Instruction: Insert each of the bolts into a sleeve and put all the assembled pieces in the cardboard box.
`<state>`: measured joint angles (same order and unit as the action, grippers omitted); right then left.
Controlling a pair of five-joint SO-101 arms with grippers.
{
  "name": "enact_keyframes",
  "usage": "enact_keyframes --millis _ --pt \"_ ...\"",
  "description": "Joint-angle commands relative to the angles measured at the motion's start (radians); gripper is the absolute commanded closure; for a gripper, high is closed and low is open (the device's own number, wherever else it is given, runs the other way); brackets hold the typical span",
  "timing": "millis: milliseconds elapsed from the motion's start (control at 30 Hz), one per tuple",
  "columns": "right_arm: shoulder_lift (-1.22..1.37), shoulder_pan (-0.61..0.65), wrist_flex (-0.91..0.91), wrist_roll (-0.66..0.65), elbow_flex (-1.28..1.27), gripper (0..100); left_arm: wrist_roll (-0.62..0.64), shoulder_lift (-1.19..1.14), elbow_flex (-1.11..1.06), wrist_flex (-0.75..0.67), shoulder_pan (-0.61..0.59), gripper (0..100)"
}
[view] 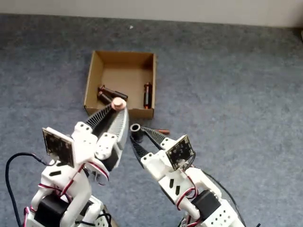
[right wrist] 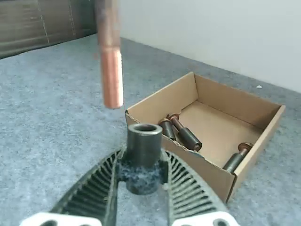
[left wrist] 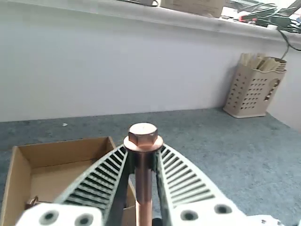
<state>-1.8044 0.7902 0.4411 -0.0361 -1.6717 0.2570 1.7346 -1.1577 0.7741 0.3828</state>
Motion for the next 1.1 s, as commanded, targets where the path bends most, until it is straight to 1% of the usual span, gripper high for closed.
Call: enact_keyframes --millis 0,233,467,1067 --pt "-0.022 0.018 -0.021 -0.009 -0.068 99.4 0.008 0.039 0.010 0.014 0.074 99" --pt "-0.024 0.021 -0.021 -0.009 -0.065 99.4 0.012 0.058 -0.007 0.012 0.079 99" --pt "-0.024 0.064 -0.022 -0.009 -0.041 99.4 0.012 0.065 -0.054 0.009 0.073 99" --pt "-0.024 0.062 -0.019 -0.006 0.015 99.4 0.012 0.065 -0.133 0.014 0.073 99"
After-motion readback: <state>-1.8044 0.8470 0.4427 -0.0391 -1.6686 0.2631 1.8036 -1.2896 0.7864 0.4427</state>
